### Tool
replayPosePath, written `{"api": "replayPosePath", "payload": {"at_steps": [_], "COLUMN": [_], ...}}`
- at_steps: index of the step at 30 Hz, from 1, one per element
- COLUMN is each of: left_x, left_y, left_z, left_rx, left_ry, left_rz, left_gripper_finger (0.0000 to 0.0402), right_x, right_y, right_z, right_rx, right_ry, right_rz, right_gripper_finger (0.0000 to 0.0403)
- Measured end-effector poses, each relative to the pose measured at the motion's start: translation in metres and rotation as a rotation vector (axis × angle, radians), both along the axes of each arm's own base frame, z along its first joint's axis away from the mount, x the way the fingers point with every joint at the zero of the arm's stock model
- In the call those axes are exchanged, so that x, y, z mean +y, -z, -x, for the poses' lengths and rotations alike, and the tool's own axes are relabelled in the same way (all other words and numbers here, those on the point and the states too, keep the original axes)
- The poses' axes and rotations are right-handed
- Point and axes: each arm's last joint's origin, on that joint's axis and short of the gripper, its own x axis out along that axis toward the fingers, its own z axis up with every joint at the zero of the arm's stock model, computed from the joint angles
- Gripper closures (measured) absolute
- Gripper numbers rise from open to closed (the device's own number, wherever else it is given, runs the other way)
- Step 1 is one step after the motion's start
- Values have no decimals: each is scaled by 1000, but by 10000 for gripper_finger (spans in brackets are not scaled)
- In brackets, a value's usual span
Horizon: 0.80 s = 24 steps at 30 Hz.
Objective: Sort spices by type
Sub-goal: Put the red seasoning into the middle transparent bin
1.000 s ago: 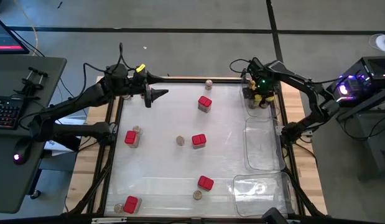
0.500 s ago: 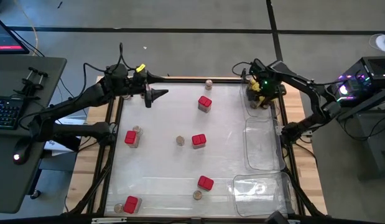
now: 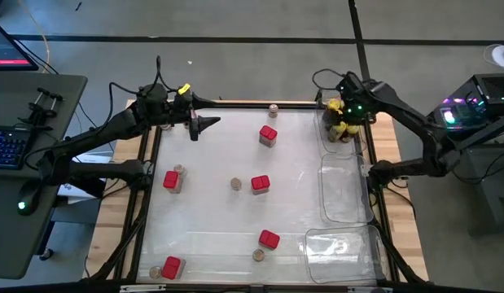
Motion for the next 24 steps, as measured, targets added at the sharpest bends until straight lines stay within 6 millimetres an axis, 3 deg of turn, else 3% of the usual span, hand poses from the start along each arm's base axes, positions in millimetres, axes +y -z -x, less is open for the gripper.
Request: {"api": "replayPosePath", "payload": {"at_steps": [8,12,16,24], "left_x": [-7,-15,-22,-24], "left_y": [-8,-11,-9,-8], "left_z": [11,25,36,42], "left_rx": [-44,-31,16,33], "left_ry": [9,5,-26,-55], "left_rz": [36,47,68,110], "left_gripper_finger": [99,99,99,99], "right_x": [-3,-5,-7,-1], "right_y": [-50,-59,-45,19], "right_z": [-25,-51,-86,-161], "right_rx": [-540,-687,-732,-629], "right_ry": [-77,-172,-284,-468], "right_rz": [358,450,409,219], "right_gripper_finger": [130,130,130,130]}}
